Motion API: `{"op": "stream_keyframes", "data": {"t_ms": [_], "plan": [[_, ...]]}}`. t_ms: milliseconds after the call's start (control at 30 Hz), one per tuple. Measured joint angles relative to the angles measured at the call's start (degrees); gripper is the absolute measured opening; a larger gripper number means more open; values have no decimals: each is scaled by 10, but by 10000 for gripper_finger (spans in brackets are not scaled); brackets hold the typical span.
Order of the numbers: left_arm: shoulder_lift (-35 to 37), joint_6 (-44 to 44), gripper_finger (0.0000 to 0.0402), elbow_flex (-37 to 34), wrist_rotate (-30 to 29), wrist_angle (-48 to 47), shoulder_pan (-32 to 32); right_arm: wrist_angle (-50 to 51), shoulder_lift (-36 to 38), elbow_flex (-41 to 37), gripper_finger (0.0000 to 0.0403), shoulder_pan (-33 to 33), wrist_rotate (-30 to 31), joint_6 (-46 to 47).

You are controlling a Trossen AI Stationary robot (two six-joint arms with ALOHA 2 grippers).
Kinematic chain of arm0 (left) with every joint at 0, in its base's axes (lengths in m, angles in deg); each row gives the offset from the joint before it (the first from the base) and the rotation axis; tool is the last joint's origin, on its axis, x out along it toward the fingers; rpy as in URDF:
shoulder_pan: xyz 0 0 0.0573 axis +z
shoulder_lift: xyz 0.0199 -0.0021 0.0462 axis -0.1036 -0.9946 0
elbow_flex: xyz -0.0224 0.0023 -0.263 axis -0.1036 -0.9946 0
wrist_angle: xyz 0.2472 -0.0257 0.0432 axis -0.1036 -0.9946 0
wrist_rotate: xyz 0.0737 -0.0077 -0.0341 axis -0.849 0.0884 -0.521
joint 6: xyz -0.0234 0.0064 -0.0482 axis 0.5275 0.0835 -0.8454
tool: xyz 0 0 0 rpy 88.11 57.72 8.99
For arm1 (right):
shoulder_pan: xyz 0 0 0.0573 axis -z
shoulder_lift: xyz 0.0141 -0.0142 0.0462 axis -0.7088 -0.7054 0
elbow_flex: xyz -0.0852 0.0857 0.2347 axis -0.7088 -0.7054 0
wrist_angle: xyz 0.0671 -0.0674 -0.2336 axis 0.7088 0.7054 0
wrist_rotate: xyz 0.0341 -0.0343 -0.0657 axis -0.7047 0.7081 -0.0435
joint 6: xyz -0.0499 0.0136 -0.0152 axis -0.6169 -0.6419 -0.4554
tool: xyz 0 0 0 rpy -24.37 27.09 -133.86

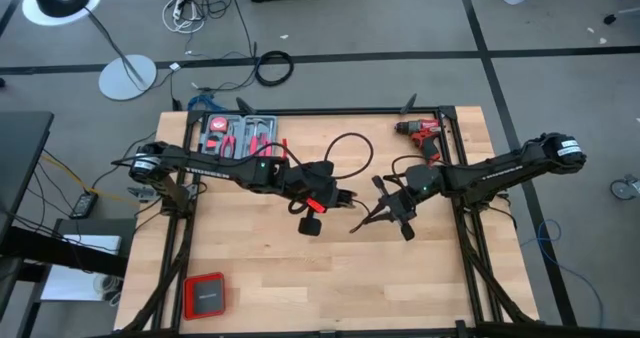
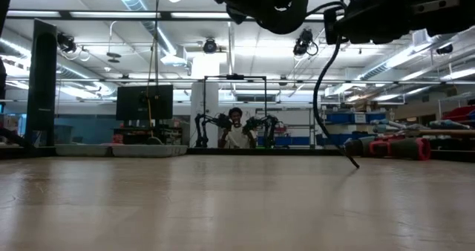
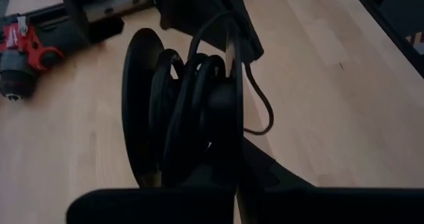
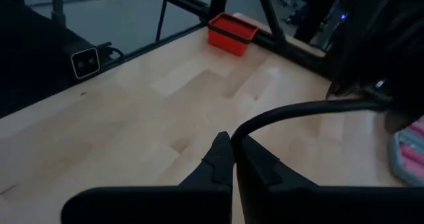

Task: Coil cords
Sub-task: Coil the black wire on the spool

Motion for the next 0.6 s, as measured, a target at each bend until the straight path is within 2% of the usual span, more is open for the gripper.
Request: {"op": "stream_keyframes", "data": {"t_ms": [300,600], "plan": [[0,-19,0,0,17,-11,0,2,0,15,0,18,27,-41],[0,-33,0,0,39,-25,0,19,0,19,0,42,29,-74]]}}
